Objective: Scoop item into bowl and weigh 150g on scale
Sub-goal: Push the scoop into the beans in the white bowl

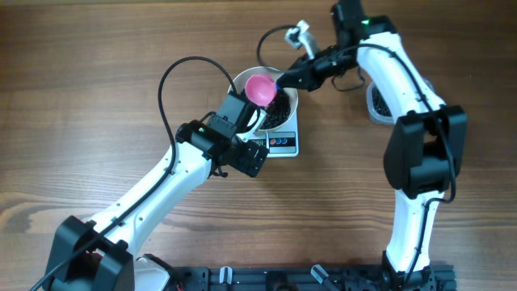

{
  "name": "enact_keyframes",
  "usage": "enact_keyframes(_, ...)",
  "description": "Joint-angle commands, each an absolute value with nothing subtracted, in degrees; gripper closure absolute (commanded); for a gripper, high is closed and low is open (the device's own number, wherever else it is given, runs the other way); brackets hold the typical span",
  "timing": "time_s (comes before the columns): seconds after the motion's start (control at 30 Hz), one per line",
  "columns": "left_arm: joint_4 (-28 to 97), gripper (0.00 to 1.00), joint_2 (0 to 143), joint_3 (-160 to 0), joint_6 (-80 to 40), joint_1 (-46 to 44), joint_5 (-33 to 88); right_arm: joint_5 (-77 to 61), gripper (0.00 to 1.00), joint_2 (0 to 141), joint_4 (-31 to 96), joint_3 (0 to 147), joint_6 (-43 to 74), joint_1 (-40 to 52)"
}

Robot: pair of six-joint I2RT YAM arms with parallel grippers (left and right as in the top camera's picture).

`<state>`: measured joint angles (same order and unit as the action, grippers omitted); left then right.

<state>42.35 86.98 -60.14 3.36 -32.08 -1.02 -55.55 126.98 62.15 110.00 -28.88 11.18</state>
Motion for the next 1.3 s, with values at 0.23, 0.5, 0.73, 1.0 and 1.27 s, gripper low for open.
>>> enact_keyframes(0.23, 42.2, 0.0, 86.0, -59.9, 4.0, -31.7, -0.7, -45.8, 0.96, 124.7, 71.9, 121.1, -33.3, 9.1)
enact_keyframes(0.5, 42.2, 0.0, 86.0, -59.9, 4.0, -31.7, -0.7, -32.2, 0.96, 121.5, 77.2, 127.9, -47.9, 15.0)
enact_keyframes(0.73, 42.2, 0.0, 86.0, -59.9, 4.0, -31.7, -0.7, -25.2, 0.96, 125.6, 77.0, 127.7, -50.9, 19.4)
enact_keyframes(1.0, 42.2, 0.0, 86.0, -59.9, 4.0, -31.7, -0.7, -21.6, 0.96, 129.2, 75.2, 127.6, -50.9, 19.3)
enact_keyframes(1.27, 42.2, 0.0, 86.0, -59.9, 4.0, -31.7, -0.7, -19.2, 0.96, 129.2, 74.0, 127.6, -50.9, 19.0)
